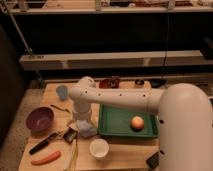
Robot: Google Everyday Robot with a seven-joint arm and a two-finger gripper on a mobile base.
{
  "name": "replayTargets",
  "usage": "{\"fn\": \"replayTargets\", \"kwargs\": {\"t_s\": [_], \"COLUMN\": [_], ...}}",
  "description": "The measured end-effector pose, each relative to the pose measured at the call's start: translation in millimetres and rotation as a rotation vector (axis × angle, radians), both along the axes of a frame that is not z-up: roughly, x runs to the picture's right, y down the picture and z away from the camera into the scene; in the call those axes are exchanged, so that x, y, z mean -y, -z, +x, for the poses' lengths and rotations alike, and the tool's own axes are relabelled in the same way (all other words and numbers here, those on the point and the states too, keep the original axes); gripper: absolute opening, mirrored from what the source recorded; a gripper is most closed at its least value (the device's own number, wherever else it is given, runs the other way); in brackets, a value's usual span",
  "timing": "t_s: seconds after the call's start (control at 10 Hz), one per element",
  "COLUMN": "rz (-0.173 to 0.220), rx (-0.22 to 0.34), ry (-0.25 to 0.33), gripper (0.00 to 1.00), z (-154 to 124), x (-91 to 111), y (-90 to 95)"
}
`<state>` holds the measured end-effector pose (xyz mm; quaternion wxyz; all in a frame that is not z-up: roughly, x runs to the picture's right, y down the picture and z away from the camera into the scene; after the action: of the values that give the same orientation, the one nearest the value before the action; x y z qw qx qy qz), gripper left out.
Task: Place towel in paper cup
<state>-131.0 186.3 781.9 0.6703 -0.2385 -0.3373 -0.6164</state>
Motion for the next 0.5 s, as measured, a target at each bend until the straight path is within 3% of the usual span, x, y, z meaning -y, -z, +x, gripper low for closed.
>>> {"fn": "replayTargets", "kwargs": {"t_s": [0.5], "rz": [-0.013], "rx": [-0.061], "ry": [-0.018], "gripper": [0.8], "z": [1], "x": [5], "y": [-20.1]}}
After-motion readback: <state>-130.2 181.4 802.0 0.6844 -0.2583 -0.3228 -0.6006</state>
